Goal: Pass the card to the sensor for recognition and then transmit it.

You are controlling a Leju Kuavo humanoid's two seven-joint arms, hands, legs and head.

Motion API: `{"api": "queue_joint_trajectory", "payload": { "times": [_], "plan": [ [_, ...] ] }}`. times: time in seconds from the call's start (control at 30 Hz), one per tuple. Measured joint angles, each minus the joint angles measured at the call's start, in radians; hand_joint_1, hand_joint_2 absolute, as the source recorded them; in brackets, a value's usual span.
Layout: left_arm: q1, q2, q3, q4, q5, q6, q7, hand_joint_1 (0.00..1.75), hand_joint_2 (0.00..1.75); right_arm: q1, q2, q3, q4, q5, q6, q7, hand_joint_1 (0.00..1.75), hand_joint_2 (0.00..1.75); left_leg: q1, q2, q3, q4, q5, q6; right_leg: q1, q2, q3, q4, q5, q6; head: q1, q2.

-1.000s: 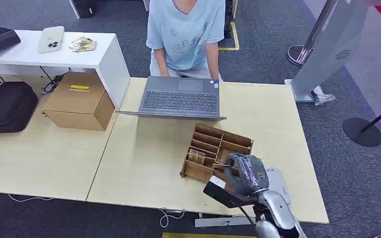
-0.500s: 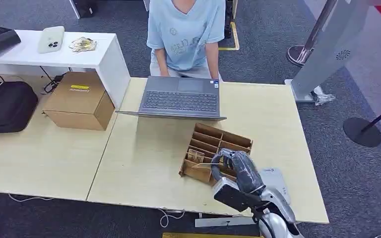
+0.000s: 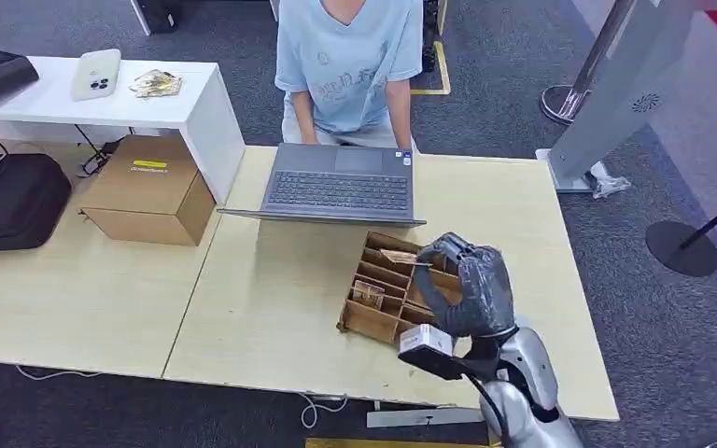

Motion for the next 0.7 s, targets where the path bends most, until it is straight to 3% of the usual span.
{"api": "queue_joint_trajectory", "payload": {
  "times": [0.13,0.33,0.7],
  "plan": [
    [-0.001,-0.002,0.000,0.000,-0.011,-0.002,0.000,0.00,0.00,-0.060,0.017,0.017,0.023,0.114,-0.064,0.013,1.75,1.75,0.000,0.000,0.000,0.000,0.000,0.000,0.000,0.000,0.000,0.000,0.000,0.000,0.000,0.000],
    [-0.005,-0.002,0.000,0.000,-0.025,-0.005,0.001,0.00,0.00,-0.170,0.045,0.035,0.113,0.126,-0.133,0.008,1.75,1.75,0.000,0.000,0.000,0.000,0.001,0.000,0.000,-0.001,0.000,0.000,0.000,0.000,0.000,0.000],
    [-0.021,-0.001,-0.002,0.000,-0.037,-0.006,0.021,0.00,0.00,-0.478,0.113,0.086,0.450,0.225,-0.091,0.147,1.75,1.75,0.000,-0.001,0.000,0.000,0.002,0.000,0.000,0.000,0.000,0.001,0.001,0.000,0.000,0.000]
  ]
}}
